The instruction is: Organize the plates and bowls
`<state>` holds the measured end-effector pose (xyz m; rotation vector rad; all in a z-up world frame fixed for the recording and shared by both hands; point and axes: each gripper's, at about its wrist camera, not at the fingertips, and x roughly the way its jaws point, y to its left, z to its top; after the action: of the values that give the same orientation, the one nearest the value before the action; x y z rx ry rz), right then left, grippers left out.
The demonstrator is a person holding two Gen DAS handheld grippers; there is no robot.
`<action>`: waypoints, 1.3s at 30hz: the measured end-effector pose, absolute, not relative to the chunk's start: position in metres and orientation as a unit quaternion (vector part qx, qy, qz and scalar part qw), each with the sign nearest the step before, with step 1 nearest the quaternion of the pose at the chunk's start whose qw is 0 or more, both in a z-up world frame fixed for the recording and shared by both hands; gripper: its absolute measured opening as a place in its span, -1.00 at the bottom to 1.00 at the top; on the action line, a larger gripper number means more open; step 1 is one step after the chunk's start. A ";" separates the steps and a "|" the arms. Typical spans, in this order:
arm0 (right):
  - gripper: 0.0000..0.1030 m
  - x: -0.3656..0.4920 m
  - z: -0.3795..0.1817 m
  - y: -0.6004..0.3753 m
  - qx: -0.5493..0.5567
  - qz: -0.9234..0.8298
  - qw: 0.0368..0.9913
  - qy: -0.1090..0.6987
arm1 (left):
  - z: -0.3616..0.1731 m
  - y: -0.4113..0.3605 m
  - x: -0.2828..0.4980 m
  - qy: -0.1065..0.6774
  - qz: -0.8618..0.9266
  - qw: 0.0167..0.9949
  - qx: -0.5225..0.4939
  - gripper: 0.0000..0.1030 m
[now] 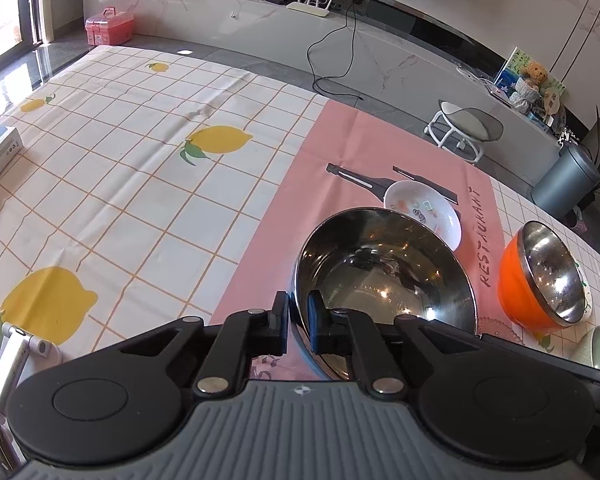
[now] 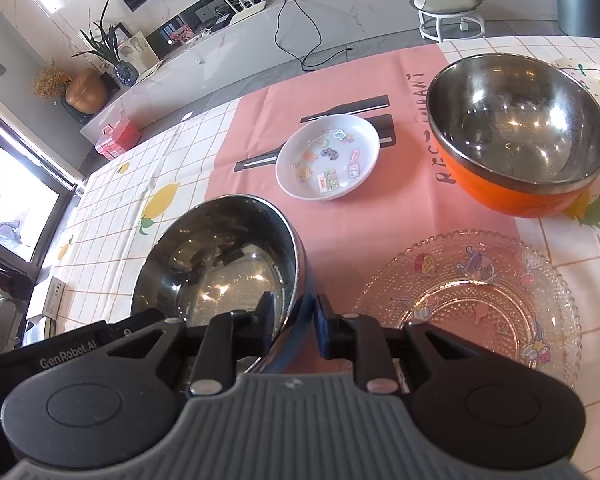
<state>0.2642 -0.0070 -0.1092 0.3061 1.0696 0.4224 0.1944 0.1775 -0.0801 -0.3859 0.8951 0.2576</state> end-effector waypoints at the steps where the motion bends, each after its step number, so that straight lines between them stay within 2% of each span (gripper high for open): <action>1: -0.62 0.263 -0.108 -0.008 0.145 0.199 0.829 0.502 | -0.079 0.176 0.194 0.426 0.123 0.878 -0.180 -0.82; 10: -0.64 0.244 -0.097 -0.026 0.156 0.194 0.830 0.499 | -0.062 0.154 0.170 0.379 0.106 0.904 -0.167 -0.83; 16: -0.64 0.214 -0.082 -0.060 0.155 0.166 0.856 0.465 | -0.057 0.133 0.157 0.371 0.059 0.905 -0.199 -0.83; 23: -0.64 0.171 -0.081 -0.116 0.183 0.149 0.853 0.465 | -0.062 0.100 0.128 0.399 0.019 0.891 -0.215 -0.83; 27: -0.63 0.146 -0.085 -0.139 0.213 0.129 0.846 0.472 | -0.064 0.081 0.113 0.414 0.023 0.890 -0.187 -0.82; 39: -0.62 0.118 -0.094 -0.149 0.202 0.112 0.821 0.522 | -0.081 0.070 0.089 0.447 0.009 0.876 -0.183 -0.82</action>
<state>0.1183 -0.1488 -0.0943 0.4308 1.1102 0.2377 0.0892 0.0702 -0.0806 -0.3815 0.9326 0.0180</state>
